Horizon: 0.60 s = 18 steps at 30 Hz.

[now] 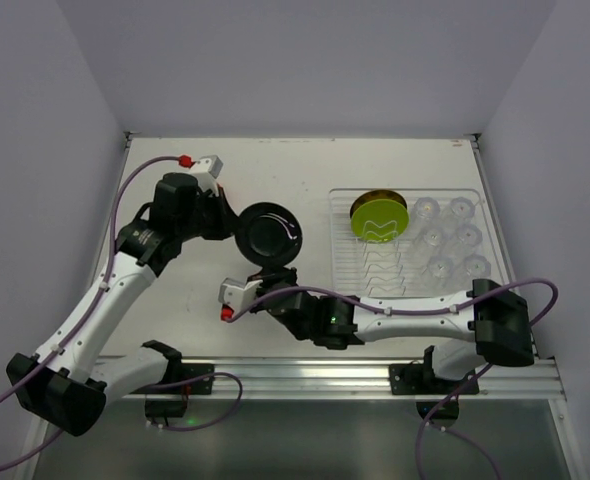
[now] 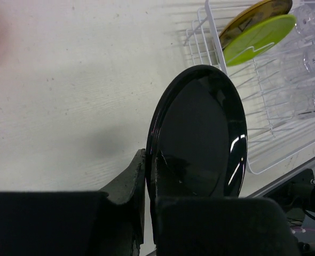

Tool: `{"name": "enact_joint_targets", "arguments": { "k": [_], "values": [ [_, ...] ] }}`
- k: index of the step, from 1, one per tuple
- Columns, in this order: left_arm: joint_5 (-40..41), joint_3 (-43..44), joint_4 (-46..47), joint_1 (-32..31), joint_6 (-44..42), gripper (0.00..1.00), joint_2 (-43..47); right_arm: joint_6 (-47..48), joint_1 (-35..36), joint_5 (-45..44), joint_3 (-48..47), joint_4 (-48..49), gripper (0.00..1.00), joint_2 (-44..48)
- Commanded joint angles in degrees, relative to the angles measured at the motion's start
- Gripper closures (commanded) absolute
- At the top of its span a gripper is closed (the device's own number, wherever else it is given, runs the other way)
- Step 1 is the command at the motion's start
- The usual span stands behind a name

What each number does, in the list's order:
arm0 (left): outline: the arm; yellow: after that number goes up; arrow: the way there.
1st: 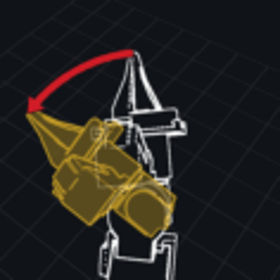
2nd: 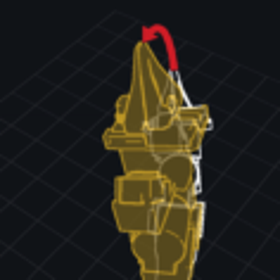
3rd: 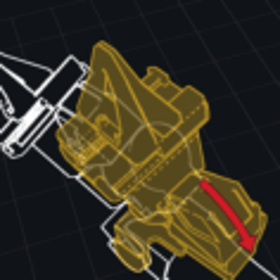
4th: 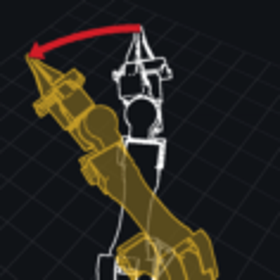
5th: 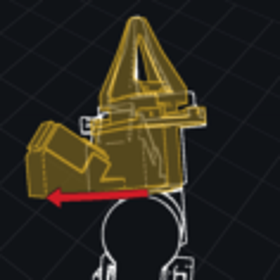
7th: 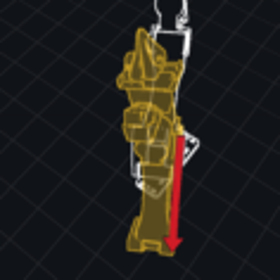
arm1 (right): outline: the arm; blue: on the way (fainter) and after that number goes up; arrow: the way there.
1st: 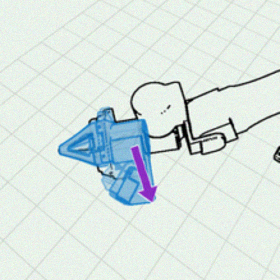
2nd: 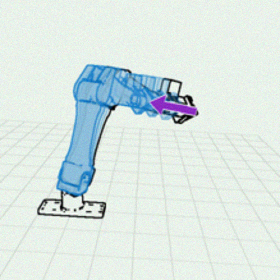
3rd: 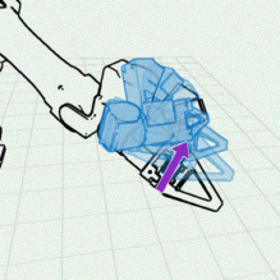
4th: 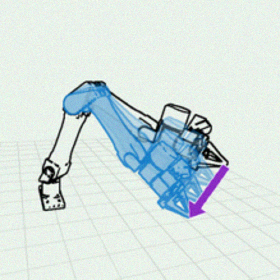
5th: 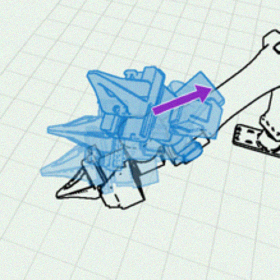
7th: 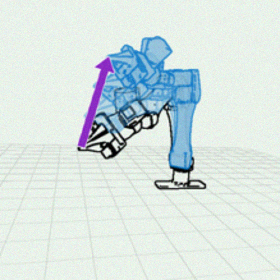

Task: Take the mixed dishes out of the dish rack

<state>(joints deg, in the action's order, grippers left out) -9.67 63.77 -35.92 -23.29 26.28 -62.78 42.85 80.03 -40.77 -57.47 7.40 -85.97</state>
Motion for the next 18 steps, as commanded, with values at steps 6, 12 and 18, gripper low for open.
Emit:
{"name": "enact_joint_targets", "arguments": {
  "k": [6,12,18],
  "values": [
    [8.6,-6.2,10.1,0.3,6.8,1.0,4.8,-7.3,-1.5,-1.5,3.1,9.9,0.01,4.5],
    [15.9,-9.2,16.5,2.6,15.6,1.0,3.6,-22.1,-1.9,2.2,7.5,3.8,0.01,16.9],
    [14.4,-16.3,34.1,4.6,25.2,1.0,-5.9,-52.2,-14.9,9.2,4.2,-8.6,0.01,26.7]
  ]
}}
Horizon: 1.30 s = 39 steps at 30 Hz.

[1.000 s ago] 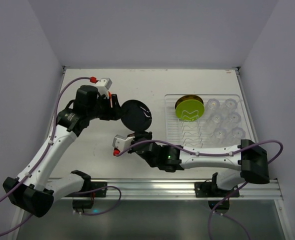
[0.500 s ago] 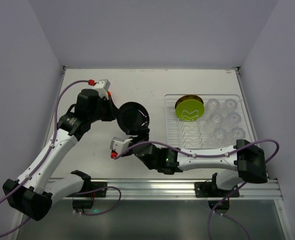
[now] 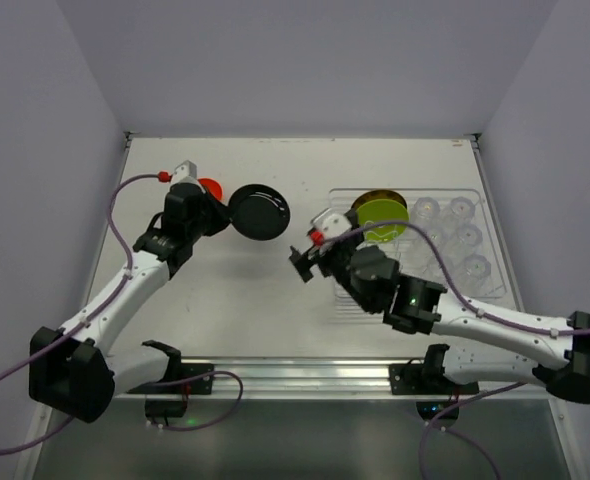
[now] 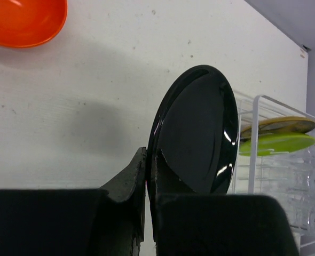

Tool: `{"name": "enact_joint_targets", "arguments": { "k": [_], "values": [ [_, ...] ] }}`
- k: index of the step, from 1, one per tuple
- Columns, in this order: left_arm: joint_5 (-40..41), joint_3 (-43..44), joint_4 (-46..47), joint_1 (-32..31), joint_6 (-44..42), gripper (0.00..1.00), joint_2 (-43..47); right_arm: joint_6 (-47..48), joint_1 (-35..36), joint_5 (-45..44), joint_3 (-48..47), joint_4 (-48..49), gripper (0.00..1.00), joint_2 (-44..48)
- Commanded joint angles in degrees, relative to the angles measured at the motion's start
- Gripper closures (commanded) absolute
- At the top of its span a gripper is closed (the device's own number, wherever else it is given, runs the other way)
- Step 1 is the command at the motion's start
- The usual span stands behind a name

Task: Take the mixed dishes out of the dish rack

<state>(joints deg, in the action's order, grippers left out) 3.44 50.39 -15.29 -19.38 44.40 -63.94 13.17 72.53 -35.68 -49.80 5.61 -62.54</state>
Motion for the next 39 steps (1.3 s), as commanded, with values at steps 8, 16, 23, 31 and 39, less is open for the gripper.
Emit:
{"name": "enact_joint_targets", "arguments": {
  "k": [8,16,23,31,39],
  "values": [
    [1.1,-4.1,29.9,2.1,13.5,1.0,-19.2,-45.1,-33.8,26.6,-0.7,-14.3,0.01,17.0],
    [-0.5,-1.6,35.5,2.1,14.7,1.0,-34.1,-43.1,-37.7,29.9,0.8,-14.9,0.01,15.9],
    [-0.5,-2.4,36.6,2.1,13.9,0.99,-38.2,-45.0,-39.7,30.5,0.9,-15.0,0.01,15.3],
    [5.0,-4.4,31.6,2.3,12.6,0.28,-32.8,-50.8,-46.0,37.2,-1.3,-18.7,0.01,11.6],
    [6.3,-4.6,16.6,0.7,9.1,0.0,-15.2,-75.8,-51.1,22.0,-4.2,-28.1,0.06,5.5]
  ]
}}
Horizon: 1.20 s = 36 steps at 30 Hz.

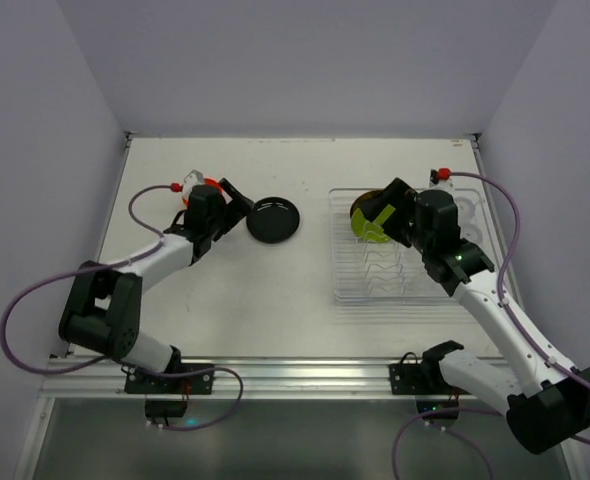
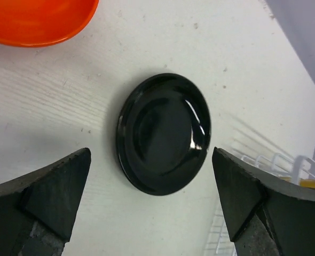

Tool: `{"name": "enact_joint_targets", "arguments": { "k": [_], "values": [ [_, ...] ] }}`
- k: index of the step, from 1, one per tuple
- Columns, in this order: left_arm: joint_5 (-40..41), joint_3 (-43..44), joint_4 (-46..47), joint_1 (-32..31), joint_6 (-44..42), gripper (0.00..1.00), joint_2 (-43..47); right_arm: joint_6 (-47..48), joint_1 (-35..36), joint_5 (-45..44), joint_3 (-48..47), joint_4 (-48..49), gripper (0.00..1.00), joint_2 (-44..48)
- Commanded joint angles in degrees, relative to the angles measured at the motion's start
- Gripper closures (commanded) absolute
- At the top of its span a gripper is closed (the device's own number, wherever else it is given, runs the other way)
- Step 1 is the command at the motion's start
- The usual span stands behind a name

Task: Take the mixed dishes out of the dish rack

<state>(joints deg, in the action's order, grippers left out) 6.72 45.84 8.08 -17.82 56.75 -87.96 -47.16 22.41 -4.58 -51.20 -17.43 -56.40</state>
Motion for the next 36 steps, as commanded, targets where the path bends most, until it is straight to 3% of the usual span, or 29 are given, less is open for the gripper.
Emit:
{"name": "enact_joint_targets", "arguments": {
  "k": [1,8,13,17,23,32,36],
  "values": [
    [4.5,-0.1,-8.1,-1.2,-3.9,0.0,11.5,-20.4,-1.6,-8.5,-2.9,-6.5,0.06,-1.2],
    [6.8,2.0,-25.1,-2.6,-16.2,0.0,39.1,-36.1,-6.4,-10.7,-5.9,-11.7,0.17,-8.1],
    [10.8,8.6,-40.6,-2.6,-24.9,0.0,45.9,-41.3,-8.0,-12.6,-9.0,-12.8,0.29,-13.4],
    [7.1,11.5,-47.6,-2.6,-33.7,0.0,47.5,-41.5,-9.0,-13.8,-12.9,-13.5,0.32,-17.8],
    [14.8,0.1,-40.2,-2.6,-35.0,0.0,55.9,-44.7,-9.2,-13.1,-16.5,-16.1,0.39,-24.1],
    [10.3,-1.5,-39.2,-2.6,-35.9,0.0,57.5,-47.5,-9.2,-11.2,-18.5,-17.0,0.53,-29.0],
    [9.3,-1.7,-38.7,-2.6,-36.0,0.0,58.0,-47.8,-9.3,-11.2,-19.3,-17.0,0.54,-31.7]
  ]
}}
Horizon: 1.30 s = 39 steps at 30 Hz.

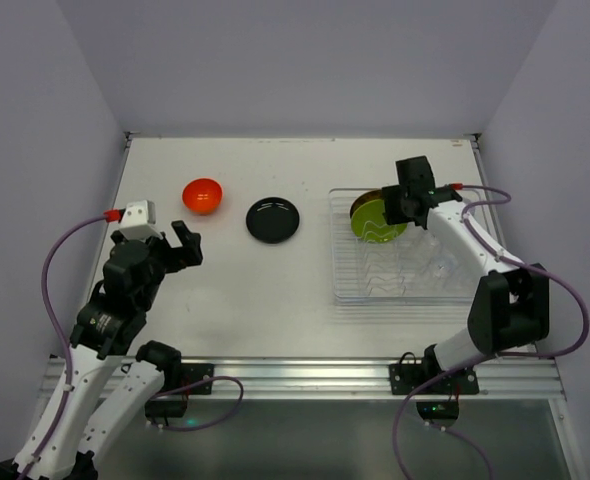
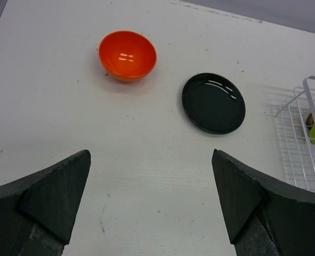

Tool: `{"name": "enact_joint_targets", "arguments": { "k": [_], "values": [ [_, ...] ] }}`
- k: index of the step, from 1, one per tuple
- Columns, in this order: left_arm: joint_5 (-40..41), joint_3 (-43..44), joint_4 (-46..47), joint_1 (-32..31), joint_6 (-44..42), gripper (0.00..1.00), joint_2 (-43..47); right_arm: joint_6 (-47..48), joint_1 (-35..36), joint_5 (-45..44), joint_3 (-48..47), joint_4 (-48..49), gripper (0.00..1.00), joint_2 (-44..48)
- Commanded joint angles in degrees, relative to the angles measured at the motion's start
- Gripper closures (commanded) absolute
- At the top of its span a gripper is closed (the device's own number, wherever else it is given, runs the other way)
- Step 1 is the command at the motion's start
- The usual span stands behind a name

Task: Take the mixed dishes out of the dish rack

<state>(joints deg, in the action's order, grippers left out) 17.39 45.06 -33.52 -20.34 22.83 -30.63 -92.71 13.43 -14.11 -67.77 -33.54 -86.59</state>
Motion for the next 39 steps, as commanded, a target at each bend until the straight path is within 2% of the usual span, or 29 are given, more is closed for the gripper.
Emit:
{"name": "enact_joint_targets", "arguments": {
  "k": [1,6,14,18,22,35,39],
  "values": [
    [-1.4,-0.9,3.0,-0.1,-2.1,0.0,0.7,-2.2,-0.3,-1.6,-3.1,-0.9,0.55,-2.4],
    [-1.4,-1.0,3.0,-0.1,-2.1,0.0,0.8,-2.8,-0.3,-0.4,-3.3,-0.9,0.58,-3.4],
    [-2.0,-1.2,3.4,-0.1,-2.2,0.0,1.0,-5.5,-0.4,1.7,-3.8,-2.5,0.72,-4.6],
    [-1.7,-1.3,3.2,-0.1,-2.1,0.0,1.6,-6.7,-0.9,4.4,-3.0,-2.6,0.83,-5.3],
    [-1.7,-1.3,3.4,-0.1,-2.1,0.0,2.2,-7.0,-1.0,6.2,-2.6,-3.5,0.99,-5.3],
    [-0.5,-1.4,3.1,-0.1,-1.9,0.0,4.1,-4.0,-1.0,5.0,-2.6,-2.5,1.0,2.5],
    [-0.2,-1.4,2.9,-0.1,-1.8,0.0,4.1,-0.4,-1.0,5.1,2.1,4.6,1.0,6.4]
  ]
}}
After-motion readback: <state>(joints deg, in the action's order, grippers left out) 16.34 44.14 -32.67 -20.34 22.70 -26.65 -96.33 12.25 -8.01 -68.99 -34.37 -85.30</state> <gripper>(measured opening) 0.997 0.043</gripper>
